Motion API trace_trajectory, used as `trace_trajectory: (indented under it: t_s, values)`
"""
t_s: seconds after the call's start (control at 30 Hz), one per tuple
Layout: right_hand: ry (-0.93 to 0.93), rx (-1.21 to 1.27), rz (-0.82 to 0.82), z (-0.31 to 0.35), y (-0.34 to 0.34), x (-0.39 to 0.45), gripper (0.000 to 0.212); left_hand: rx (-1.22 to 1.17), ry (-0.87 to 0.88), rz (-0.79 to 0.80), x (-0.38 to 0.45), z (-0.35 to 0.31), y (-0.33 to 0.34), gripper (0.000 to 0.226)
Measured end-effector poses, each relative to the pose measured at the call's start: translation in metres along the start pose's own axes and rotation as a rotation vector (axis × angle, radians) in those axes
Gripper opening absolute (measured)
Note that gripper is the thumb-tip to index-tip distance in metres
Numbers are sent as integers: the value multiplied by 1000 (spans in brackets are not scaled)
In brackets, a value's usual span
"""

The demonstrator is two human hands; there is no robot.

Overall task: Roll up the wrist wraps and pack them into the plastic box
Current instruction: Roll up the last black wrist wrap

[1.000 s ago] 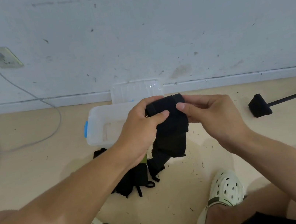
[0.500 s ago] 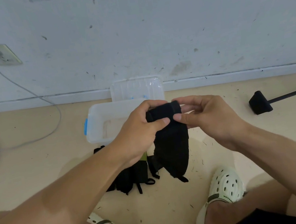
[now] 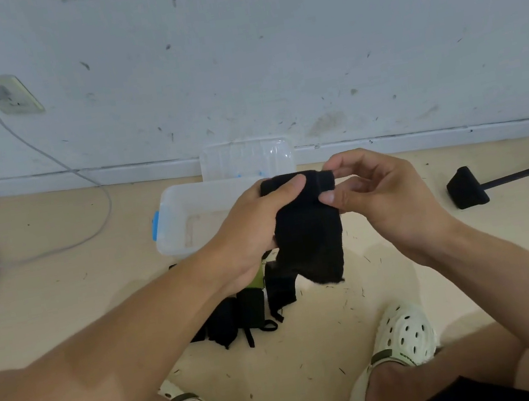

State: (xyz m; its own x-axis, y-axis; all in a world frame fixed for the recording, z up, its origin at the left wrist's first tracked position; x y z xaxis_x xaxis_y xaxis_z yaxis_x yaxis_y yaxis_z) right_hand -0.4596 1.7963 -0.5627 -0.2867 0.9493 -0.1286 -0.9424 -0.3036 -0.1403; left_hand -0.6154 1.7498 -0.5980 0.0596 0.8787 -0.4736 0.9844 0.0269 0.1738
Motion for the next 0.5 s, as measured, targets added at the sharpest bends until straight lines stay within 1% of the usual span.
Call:
trace_trajectory:
  t_s: [0.1,0.17,0.23,0.3,0.43,0.5]
  values:
    - [52,8,73,-3,1,3,31,-3,8,-12,-1,-3,-2,35]
    - [101,56,136,-5,4,4,34,-13,20,-22,-1,-4,-3,32]
    - [135,92,148,-8,6,4,42,-32,34,-26,-1,-5,-5,29]
    - [163,96,148,-11,7,4,44,-58,48,-16,0,-6,-5,28]
    - [242,59,271,-19,18,-2,37,-139,65,-7,2,-7,-6,32]
    - [232,48,302,-18,22,-5,32,-153,56,-3,2,-6,-6,38]
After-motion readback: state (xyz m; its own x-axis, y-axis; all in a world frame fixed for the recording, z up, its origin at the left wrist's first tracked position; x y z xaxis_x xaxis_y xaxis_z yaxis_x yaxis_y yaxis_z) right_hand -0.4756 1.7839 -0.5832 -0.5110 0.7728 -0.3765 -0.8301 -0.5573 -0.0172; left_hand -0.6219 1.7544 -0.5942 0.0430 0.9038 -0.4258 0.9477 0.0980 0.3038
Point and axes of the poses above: each hand's wrist, its own x-axis towards the middle knuckle, its own y-axis out of the palm, z = x × y, the point moved 9 cm from there along x, towards the middle knuckle, and after that the axes turned 1 degree about -x, right-handed, at the moved point
